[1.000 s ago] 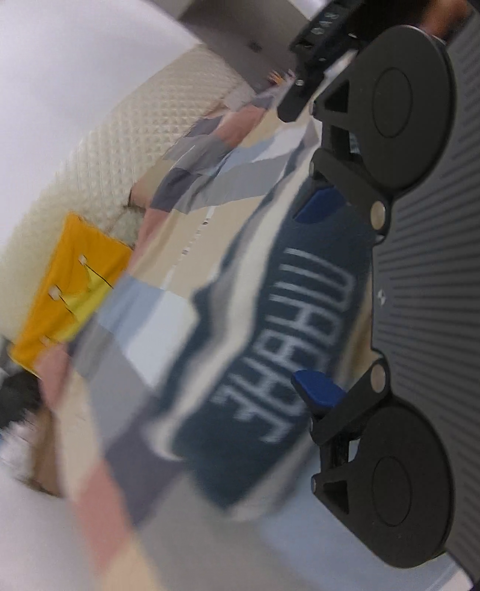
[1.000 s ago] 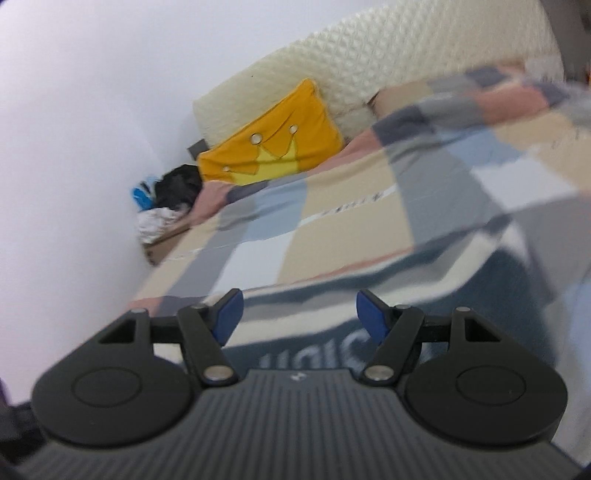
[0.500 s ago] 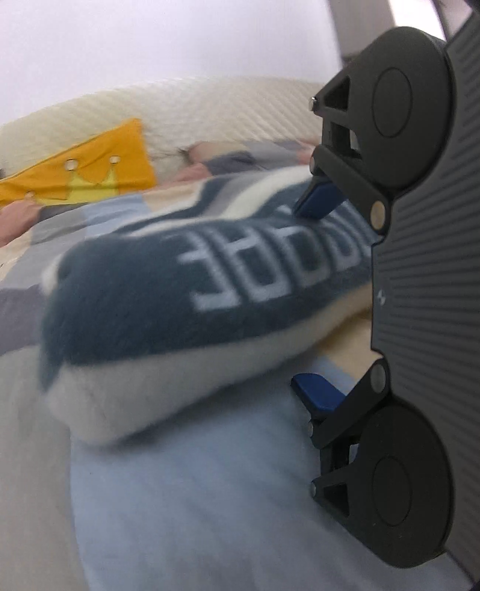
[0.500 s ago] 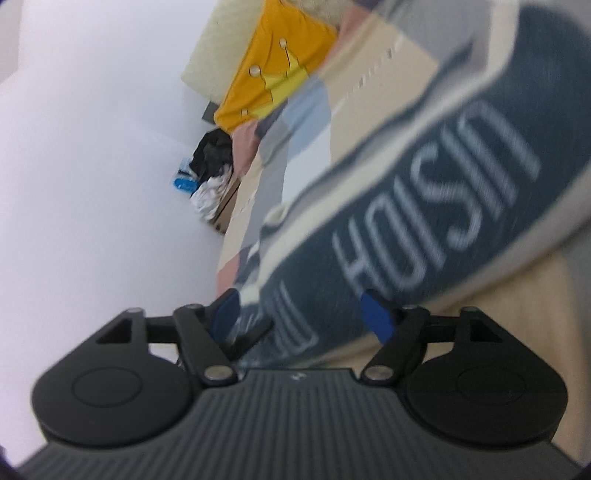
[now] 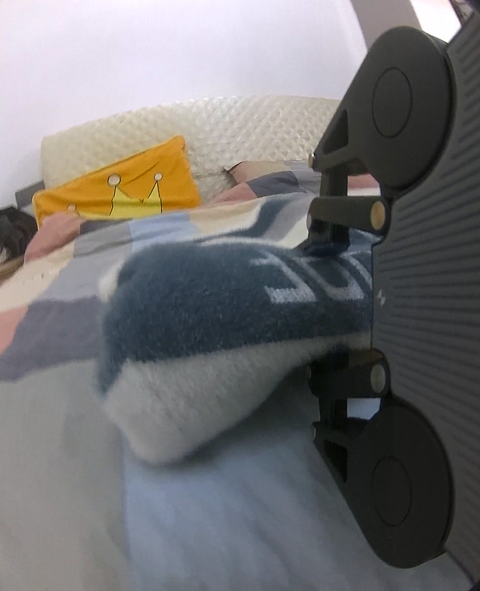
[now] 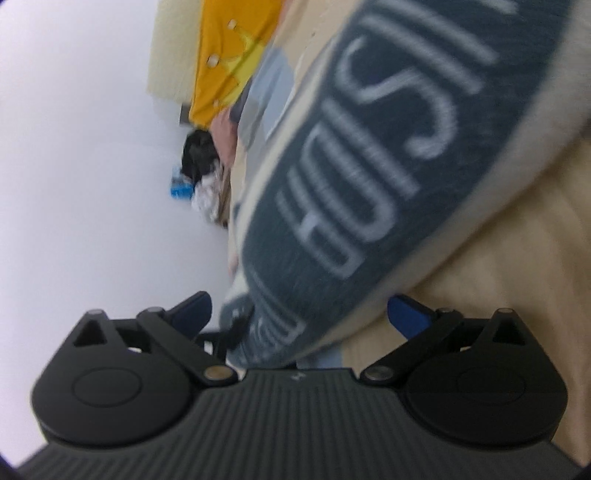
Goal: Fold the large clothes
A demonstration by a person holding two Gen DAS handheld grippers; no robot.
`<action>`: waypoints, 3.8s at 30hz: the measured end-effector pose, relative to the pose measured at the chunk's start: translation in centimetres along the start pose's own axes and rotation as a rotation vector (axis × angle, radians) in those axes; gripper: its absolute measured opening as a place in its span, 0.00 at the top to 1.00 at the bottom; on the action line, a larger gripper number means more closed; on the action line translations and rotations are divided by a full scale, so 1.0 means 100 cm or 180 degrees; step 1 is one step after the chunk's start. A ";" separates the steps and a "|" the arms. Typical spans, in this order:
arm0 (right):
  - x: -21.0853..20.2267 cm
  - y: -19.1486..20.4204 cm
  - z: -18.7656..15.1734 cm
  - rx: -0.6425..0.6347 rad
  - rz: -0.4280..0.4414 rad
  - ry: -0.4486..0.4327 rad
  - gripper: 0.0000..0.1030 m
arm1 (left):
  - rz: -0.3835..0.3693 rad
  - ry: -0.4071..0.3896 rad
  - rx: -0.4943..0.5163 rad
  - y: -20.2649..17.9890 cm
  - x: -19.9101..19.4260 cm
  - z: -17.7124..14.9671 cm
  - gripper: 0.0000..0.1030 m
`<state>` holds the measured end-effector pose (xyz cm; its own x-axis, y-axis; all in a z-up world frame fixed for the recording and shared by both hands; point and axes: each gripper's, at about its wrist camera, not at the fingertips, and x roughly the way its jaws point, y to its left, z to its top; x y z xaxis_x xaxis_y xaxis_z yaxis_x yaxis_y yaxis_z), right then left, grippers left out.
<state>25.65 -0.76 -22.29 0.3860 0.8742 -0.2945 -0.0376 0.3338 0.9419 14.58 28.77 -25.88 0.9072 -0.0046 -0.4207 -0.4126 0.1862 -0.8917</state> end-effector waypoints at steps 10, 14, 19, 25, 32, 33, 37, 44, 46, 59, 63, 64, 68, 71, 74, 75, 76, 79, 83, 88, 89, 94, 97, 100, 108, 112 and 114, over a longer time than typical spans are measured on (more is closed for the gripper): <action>0.015 -0.021 0.023 0.0469 -0.0084 -0.0266 0.00 | -0.0074 0.0039 -0.0007 0.001 -0.002 0.009 0.61; -0.007 -0.026 0.030 0.0702 -0.0072 -0.0570 0.00 | -0.0058 0.0033 0.0029 -0.002 0.001 0.014 0.61; -0.041 -0.030 0.036 0.0834 -0.0226 -0.1035 0.00 | -0.0063 0.0050 0.0011 0.000 0.001 0.013 0.61; -0.079 -0.037 0.039 0.1026 -0.0210 -0.1379 0.00 | -0.0057 0.0064 -0.0022 0.000 0.002 0.013 0.61; -0.061 -0.034 0.052 0.1039 -0.0355 -0.1236 0.16 | -0.0038 0.0084 -0.0038 -0.002 0.007 0.015 0.61; -0.060 -0.036 0.054 0.1064 -0.0335 -0.1226 0.16 | -0.0042 0.0094 -0.0055 -0.002 0.008 0.017 0.61; -0.064 -0.051 0.059 0.1050 -0.0317 -0.1186 0.16 | -0.0031 0.0135 -0.0039 -0.005 0.014 0.022 0.61; -0.074 -0.032 0.059 0.0691 -0.0329 -0.1212 0.37 | -0.0026 0.0192 -0.0011 -0.014 0.014 0.027 0.64; -0.076 -0.029 0.061 0.0579 -0.0367 -0.1194 0.43 | -0.0018 0.0253 -0.0129 -0.012 0.014 0.031 0.66; -0.140 0.037 0.052 -0.0110 -0.0216 -0.1385 0.49 | -0.0098 0.0463 0.0172 -0.073 -0.004 0.024 0.71; -0.181 0.044 0.060 -0.0089 -0.0153 -0.1505 0.49 | -0.0280 0.0605 0.0263 -0.107 0.005 0.006 0.71; -0.190 0.045 0.062 -0.0083 -0.0139 -0.1545 0.49 | -0.0293 0.0644 0.0286 -0.117 0.009 0.000 0.71; -0.226 0.051 0.082 -0.0083 -0.0127 -0.1716 0.49 | -0.0319 0.0767 0.0368 -0.160 0.035 -0.023 0.71; -0.251 0.053 0.106 -0.0059 -0.0113 -0.1830 0.49 | -0.0337 0.0861 0.0481 -0.197 0.061 -0.046 0.71; -0.270 0.054 0.137 -0.0022 -0.0083 -0.1985 0.49 | -0.0401 0.0945 0.0593 -0.234 0.091 -0.071 0.71; -0.278 0.053 0.150 -0.0003 -0.0057 -0.2050 0.49 | -0.0428 0.0978 0.0619 -0.247 0.103 -0.081 0.71; -0.282 0.052 0.160 0.0002 -0.0038 -0.2108 0.49 | -0.0444 0.1012 0.0633 -0.257 0.117 -0.090 0.71; -0.302 0.046 0.194 0.0023 -0.0050 -0.2250 0.49 | -0.0486 0.1129 0.0681 -0.291 0.158 -0.122 0.71; -0.330 0.036 0.243 0.0003 -0.0126 -0.2402 0.49 | -0.0528 0.1278 0.0739 -0.327 0.216 -0.161 0.71; -0.337 0.028 0.320 -0.0055 -0.0234 -0.2547 0.49 | -0.0547 0.1420 0.0763 -0.365 0.299 -0.201 0.71; -0.336 0.024 0.333 -0.0063 -0.0253 -0.2573 0.49 | -0.0554 0.1439 0.0794 -0.371 0.315 -0.205 0.71; -0.326 -0.012 0.380 0.0057 -0.0245 -0.2673 0.49 | -0.0536 0.1545 0.1028 -0.387 0.404 -0.228 0.71; -0.310 -0.046 0.397 0.0217 -0.0274 -0.2684 0.49 | -0.0466 0.1611 0.1204 -0.377 0.443 -0.237 0.71; -0.299 -0.080 0.398 0.0337 -0.0307 -0.2656 0.49 | -0.0432 0.1768 0.1272 -0.351 0.467 -0.244 0.71; -0.288 -0.145 0.380 0.0588 -0.0355 -0.2565 0.49 | -0.0487 0.1956 0.1266 -0.295 0.478 -0.248 0.71; -0.279 -0.170 0.378 0.0696 -0.0360 -0.2528 0.49 | -0.0493 0.1995 0.1220 -0.273 0.472 -0.249 0.70; -0.278 -0.177 0.367 0.0689 -0.0356 -0.2532 0.49 | -0.0514 0.2015 0.1248 -0.263 0.466 -0.250 0.69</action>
<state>49.42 -43.92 -24.89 0.9162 0.3027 -0.2626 0.1866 0.2578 0.9480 65.65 -0.88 -26.16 0.6846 -0.6021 -0.4109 -0.1119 0.4702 -0.8754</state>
